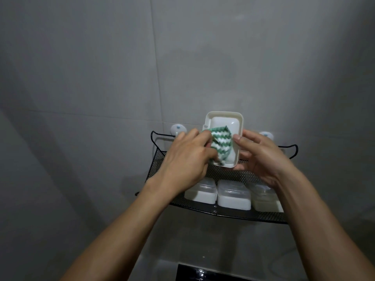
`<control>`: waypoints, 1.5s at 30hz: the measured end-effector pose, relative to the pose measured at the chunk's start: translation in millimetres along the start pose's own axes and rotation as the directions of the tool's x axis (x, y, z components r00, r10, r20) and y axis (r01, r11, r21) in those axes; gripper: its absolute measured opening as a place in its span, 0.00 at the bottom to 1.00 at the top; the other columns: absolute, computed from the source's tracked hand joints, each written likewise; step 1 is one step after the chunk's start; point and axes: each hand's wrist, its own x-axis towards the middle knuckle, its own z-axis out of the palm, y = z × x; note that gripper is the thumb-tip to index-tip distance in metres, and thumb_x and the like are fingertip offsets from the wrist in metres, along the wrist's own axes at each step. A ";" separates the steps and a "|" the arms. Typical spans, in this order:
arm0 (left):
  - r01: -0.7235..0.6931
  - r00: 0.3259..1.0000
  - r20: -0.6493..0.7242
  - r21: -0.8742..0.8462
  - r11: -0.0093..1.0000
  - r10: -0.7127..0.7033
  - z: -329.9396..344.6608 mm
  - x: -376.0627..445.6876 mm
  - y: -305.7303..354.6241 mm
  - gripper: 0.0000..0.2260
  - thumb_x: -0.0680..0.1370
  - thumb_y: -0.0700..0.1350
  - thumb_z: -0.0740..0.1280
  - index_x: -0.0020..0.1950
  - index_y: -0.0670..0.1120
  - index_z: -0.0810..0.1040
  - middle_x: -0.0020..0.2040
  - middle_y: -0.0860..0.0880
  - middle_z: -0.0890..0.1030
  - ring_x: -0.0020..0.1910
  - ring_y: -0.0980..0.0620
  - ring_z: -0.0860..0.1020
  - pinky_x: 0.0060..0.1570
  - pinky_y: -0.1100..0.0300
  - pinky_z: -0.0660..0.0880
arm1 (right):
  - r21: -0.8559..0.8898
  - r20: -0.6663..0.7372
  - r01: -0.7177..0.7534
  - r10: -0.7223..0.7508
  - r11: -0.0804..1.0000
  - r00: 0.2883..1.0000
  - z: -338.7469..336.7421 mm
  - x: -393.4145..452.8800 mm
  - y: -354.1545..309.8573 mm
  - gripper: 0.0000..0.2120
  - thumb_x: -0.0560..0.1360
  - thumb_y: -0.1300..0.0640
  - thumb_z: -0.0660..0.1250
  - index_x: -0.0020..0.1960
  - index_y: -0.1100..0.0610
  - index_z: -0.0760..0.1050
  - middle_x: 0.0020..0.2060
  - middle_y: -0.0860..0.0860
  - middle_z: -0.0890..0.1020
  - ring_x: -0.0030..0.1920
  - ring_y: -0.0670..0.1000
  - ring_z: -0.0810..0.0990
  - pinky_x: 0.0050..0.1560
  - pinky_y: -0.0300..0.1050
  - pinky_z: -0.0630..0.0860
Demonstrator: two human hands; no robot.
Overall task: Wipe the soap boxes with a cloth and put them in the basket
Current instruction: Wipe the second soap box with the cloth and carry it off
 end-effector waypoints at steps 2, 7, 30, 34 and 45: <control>0.064 0.998 -0.021 0.031 0.997 -0.064 0.4 -1.5 -6.6 0.11 0.76 0.42 0.63 0.48 0.50 0.85 0.47 0.49 0.76 0.47 0.47 0.71 0.42 0.55 0.60 | -0.001 -0.003 -0.001 0.001 1.000 1.000 -2.7 1.3 -0.5 0.16 0.77 0.56 0.68 0.64 0.58 0.77 0.55 0.59 0.85 0.50 0.60 0.85 0.54 0.68 0.76; 0.076 0.997 -0.018 0.052 0.996 -0.075 5.1 -4.7 -0.8 0.12 0.75 0.43 0.62 0.50 0.51 0.84 0.48 0.50 0.75 0.47 0.49 0.70 0.41 0.55 0.60 | -0.021 -0.006 0.024 -0.025 0.999 1.000 -4.5 6.2 1.4 0.13 0.78 0.57 0.68 0.62 0.56 0.78 0.49 0.55 0.86 0.43 0.56 0.85 0.38 0.50 0.79; 0.195 0.966 -0.175 0.004 0.981 -0.191 -0.3 18.1 0.6 0.22 0.76 0.42 0.61 0.70 0.49 0.73 0.59 0.45 0.72 0.49 0.48 0.73 0.42 0.57 0.64 | 0.028 -0.019 -0.034 0.034 0.999 0.999 -4.1 -1.2 -10.3 0.12 0.77 0.60 0.69 0.60 0.58 0.77 0.48 0.59 0.86 0.43 0.58 0.86 0.35 0.54 0.83; 0.266 0.953 -0.124 -0.082 0.960 -0.275 0.6 27.3 1.8 0.24 0.77 0.43 0.60 0.74 0.50 0.69 0.56 0.47 0.69 0.51 0.47 0.73 0.43 0.55 0.67 | 0.049 -0.027 0.029 -0.027 0.998 0.999 2.2 -3.7 -7.2 0.14 0.77 0.60 0.69 0.62 0.56 0.76 0.49 0.58 0.86 0.45 0.59 0.85 0.34 0.52 0.82; 0.261 0.949 -0.102 -0.285 0.923 -0.300 4.6 22.4 15.7 0.27 0.78 0.41 0.59 0.78 0.53 0.63 0.55 0.49 0.66 0.47 0.52 0.70 0.43 0.53 0.73 | 0.036 -0.057 0.081 -0.079 0.996 0.995 -0.9 -5.2 -9.2 0.21 0.75 0.59 0.71 0.67 0.55 0.74 0.51 0.59 0.86 0.48 0.61 0.86 0.40 0.57 0.84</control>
